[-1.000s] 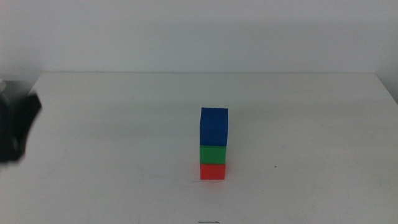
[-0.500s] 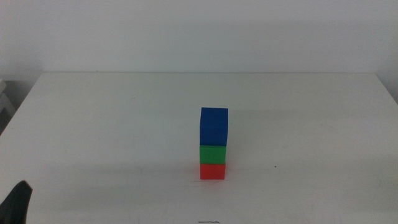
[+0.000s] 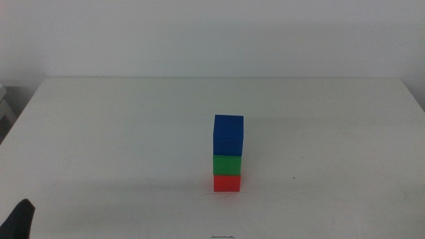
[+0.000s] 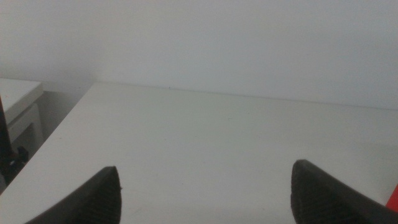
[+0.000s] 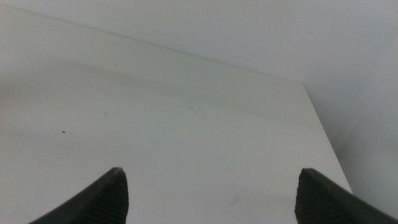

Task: Stack red cubes first, then green, then blue cubes in a specific spot.

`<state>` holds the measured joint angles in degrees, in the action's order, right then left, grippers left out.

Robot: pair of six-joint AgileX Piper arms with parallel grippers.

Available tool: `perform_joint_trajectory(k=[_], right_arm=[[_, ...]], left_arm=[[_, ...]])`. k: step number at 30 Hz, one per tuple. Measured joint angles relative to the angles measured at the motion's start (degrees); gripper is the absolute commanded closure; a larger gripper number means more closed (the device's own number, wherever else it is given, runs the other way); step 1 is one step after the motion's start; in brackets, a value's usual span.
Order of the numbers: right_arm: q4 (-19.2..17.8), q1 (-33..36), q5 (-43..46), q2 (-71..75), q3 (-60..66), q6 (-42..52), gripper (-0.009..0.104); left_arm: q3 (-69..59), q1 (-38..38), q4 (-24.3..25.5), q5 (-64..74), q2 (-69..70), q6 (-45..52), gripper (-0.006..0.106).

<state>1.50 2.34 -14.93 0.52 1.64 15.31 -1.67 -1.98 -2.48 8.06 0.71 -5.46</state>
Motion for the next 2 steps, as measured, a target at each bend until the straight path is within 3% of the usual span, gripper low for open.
perform_joint_trajectory(k=[2], right_arm=[[0.0,0.0,-0.2,0.0,0.0,0.0,0.001]], left_arm=[[0.0,0.0,0.0,0.0,0.0,0.0,0.007]])
